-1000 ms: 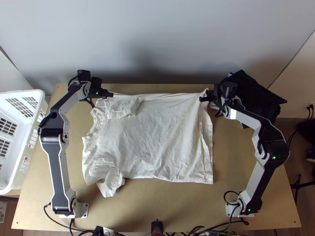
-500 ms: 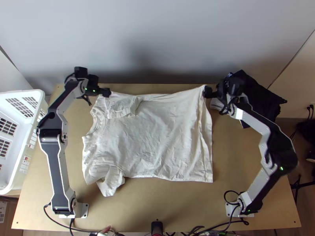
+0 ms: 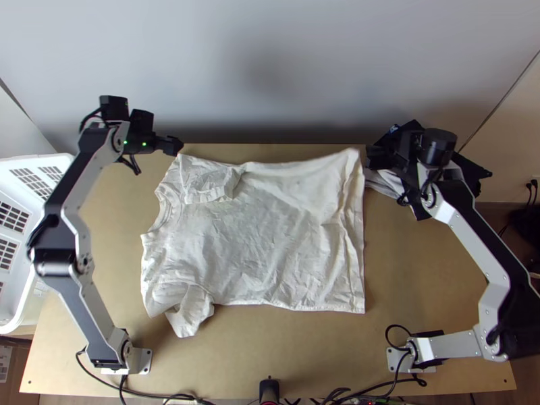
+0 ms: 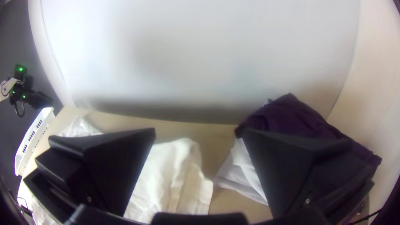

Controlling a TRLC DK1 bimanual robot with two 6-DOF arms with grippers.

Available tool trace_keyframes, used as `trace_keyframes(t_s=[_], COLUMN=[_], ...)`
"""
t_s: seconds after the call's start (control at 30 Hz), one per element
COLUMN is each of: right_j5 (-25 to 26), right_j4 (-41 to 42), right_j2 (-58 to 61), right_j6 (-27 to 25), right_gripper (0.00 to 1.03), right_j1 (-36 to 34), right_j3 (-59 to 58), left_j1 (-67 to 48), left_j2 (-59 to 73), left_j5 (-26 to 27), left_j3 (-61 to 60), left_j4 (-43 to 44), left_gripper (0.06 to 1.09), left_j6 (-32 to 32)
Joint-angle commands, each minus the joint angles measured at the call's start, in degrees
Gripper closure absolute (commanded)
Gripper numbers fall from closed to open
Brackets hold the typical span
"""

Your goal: Fold the t-shirt

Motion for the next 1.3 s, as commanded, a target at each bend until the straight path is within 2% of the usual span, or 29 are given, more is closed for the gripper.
trace_keyframes(t_s=[0.0, 0.17, 0.23, 0.37, 0.5, 0.67, 0.83, 0.97, 1.17, 1.27], right_j5=[-0.2, -0.5, -1.3, -7.7, -7.9, -7.9, -7.9, -7.8, -7.8, -7.8], right_j4=[-3.8, -10.2, -17.3, -32.4, -41.1, -42.3, -43.1, -44.0, -44.9, -44.9], right_j2=[-4.6, -9.5, -11.1, -14.0, -16.9, -17.6, -17.0, -16.9, -17.0, -16.9], right_j6=[-1.8, -0.8, 0.4, 4.2, 4.5, 4.6, 4.7, 4.8, 5.0, 5.2], right_gripper=[0.05, 0.05, 0.05, 0.05, 0.05, 0.05, 0.05, 0.05, 0.05, 0.05], right_j1=[-0.7, 1.9, 4.2, 9.7, 16.5, 17.4, 17.4, 17.3, 16.9, 16.5], right_j3=[-2.7, -0.3, 1.7, 3.6, 1.0, -2.2, -2.0, -2.9, -4.2, -5.1], left_j1=[-0.2, 0.0, 0.0, -0.4, -2.1, -7.8, -21.0, -27.0, -37.9, -39.3], left_j2=[-13.5, -24.1, -27.8, -38.4, -50.0, -59.1, -62.5, -62.4, -63.3, -63.0], left_j5=[1.3, 2.4, 2.5, 2.5, 2.2, 2.0, -5.2, -8.0, -11.7, -12.3], left_j3=[-8.1, -14.0, -17.4, -28.3, -40.7, -51.1, -56.6, -57.5, -59.4, -59.2], left_j4=[-1.2, -5.6, -9.8, -15.1, -16.8, -21.7, -22.4, -23.1, -34.1, -37.0], left_gripper=[0.11, 0.1, 0.1, 0.1, 0.11, 0.11, 0.11, 0.11, 0.11, 0.11], left_j6=[-0.1, 1.8, 5.0, 12.8, 20.9, 30.4, 30.9, 30.3, 33.5, 35.7])
